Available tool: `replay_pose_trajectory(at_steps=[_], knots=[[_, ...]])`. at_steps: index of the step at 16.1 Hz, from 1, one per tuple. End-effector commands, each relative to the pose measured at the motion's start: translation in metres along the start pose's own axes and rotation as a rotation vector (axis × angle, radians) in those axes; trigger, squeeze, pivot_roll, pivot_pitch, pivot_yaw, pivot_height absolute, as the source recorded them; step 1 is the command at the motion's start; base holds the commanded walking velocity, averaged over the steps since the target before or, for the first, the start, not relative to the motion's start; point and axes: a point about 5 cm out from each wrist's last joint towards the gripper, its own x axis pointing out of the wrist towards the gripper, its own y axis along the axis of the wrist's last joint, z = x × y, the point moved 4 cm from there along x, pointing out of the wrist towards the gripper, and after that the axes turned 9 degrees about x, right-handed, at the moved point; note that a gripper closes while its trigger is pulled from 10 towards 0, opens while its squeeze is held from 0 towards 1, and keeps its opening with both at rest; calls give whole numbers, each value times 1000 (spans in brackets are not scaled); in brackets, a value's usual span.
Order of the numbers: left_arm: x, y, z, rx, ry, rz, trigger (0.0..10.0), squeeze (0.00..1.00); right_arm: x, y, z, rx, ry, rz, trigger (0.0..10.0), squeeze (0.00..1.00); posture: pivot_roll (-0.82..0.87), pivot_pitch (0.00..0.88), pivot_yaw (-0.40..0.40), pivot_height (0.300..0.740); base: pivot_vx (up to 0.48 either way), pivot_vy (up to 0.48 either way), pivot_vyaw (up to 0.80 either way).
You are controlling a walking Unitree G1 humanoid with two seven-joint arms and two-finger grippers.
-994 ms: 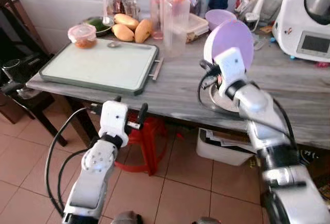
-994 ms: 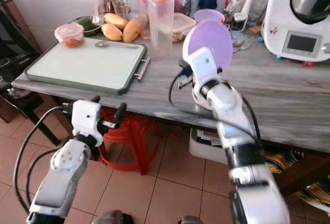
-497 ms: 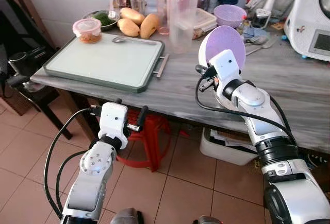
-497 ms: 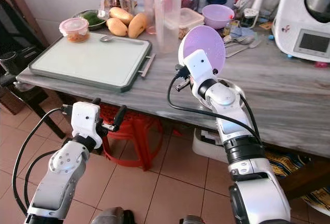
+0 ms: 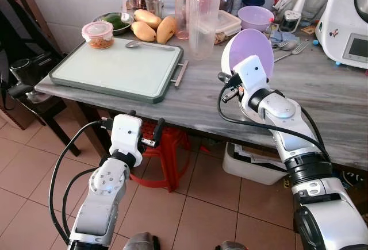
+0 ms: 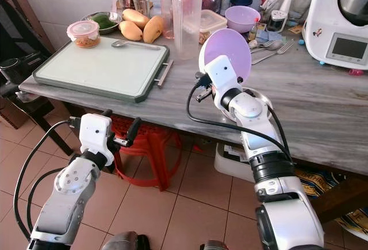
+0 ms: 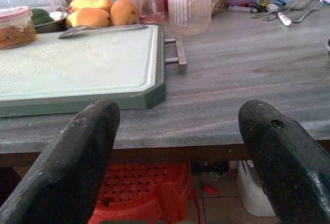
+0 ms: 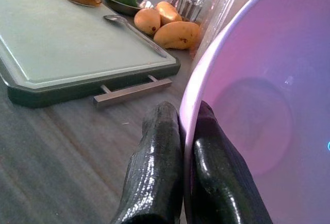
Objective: Setting the table
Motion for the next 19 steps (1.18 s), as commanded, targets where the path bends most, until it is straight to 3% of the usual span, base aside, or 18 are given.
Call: replay_pose_trajectory(at_steps=[1,2,3,8,13,14,15,16,19], knots=[[-1,3,-1,9,-6,6,10000,0,2,4,0,-10,9,0,10000,0,-13,0,19,740,0,0,0],[-17,1,-1,1,-45,-47,10000,0,14,-12,3,-65,81,-103,10000,0,34,24,34,740,0,0,0],[-23,0,0,-4,-58,-63,10000,0,16,-18,4,-91,106,-146,10000,0,33,22,34,740,0,0,0],[-22,1,1,-13,-60,-76,10000,0,15,-22,10,-154,160,-176,10000,0,32,18,32,740,0,0,0],[-24,-1,0,-15,-60,-102,10000,0,11,-41,6,-200,231,-241,10000,0,40,19,33,740,0,0,0],[-24,-1,0,-14,-61,-108,10000,0,11,-42,4,-199,245,-238,10000,247,40,20,33,740,0,0,0],[-24,-2,0,-13,-61,-113,10000,0,11,-42,4,-194,250,-230,10000,886,40,20,33,740,0,0,0],[-24,-2,-1,-14,-60,-115,10000,0,10,-43,3,-197,260,-226,10000,1000,41,21,34,740,0,0,0],[-23,-2,-1,-12,-60,-120,10000,0,9,-46,3,-225,264,-222,10000,1000,42,18,36,740,0,0,0]])
